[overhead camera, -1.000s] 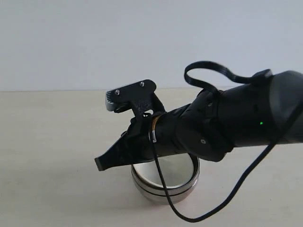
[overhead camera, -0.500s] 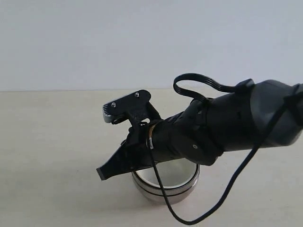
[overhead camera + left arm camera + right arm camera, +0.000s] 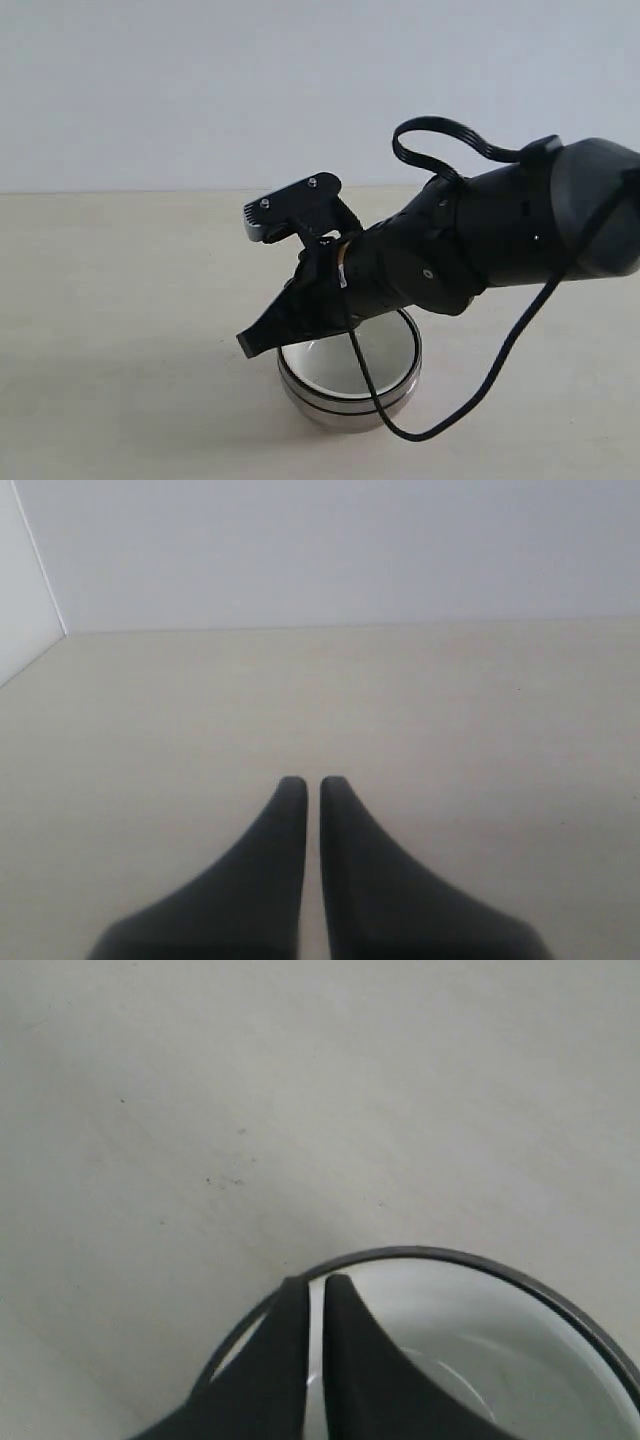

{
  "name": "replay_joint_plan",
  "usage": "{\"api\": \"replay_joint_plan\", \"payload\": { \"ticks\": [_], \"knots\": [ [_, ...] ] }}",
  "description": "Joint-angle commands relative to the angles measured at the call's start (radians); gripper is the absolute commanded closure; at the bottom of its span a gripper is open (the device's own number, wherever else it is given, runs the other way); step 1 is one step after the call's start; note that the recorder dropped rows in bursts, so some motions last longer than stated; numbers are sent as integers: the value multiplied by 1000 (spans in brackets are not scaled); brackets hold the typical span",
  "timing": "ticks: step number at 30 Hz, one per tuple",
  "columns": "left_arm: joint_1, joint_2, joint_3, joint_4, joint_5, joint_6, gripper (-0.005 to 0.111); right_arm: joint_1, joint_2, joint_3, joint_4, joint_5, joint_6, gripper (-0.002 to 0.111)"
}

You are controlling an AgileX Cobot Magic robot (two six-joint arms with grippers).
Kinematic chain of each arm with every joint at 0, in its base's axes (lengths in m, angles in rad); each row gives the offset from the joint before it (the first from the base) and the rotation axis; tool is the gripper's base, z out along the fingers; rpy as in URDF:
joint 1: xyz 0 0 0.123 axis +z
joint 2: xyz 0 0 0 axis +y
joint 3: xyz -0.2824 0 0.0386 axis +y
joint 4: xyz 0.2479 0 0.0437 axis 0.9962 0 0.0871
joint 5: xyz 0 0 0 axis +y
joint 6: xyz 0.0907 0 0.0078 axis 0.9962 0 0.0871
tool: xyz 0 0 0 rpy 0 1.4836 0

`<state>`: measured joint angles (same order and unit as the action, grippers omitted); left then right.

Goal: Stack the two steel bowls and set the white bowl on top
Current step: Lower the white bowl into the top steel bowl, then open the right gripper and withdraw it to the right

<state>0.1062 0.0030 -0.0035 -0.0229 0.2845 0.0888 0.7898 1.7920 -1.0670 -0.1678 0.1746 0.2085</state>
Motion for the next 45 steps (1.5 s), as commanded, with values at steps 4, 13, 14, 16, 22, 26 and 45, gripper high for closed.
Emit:
{"api": "replay_joint_plan", "payload": {
  "ticks": [4, 13, 14, 16, 22, 26, 45],
  "knots": [
    [1, -3, 3, -3, -4, -11, 103, 0, -3, 0, 6, -60, 31, 108],
    [1, -3, 3, -3, -4, -11, 103, 1, 65, 0, 6, -73, 32, 108],
    [1, -3, 3, -3, -4, -11, 103, 1, 67, 0, 6, -73, 32, 108],
    [1, -3, 3, -3, -4, -11, 103, 1, 69, 0, 6, -73, 32, 108],
    [1, -3, 3, -3, -2, -11, 103, 1, 13, 0, 6, -70, 28, 108],
    [1, -3, 3, -3, -2, -11, 103, 1, -63, 0, -6, -6, 8, 108],
    [1, -3, 3, -3, -2, -11, 103, -153, -312, 241, -73, 159, 51, 108]
  ]
}}
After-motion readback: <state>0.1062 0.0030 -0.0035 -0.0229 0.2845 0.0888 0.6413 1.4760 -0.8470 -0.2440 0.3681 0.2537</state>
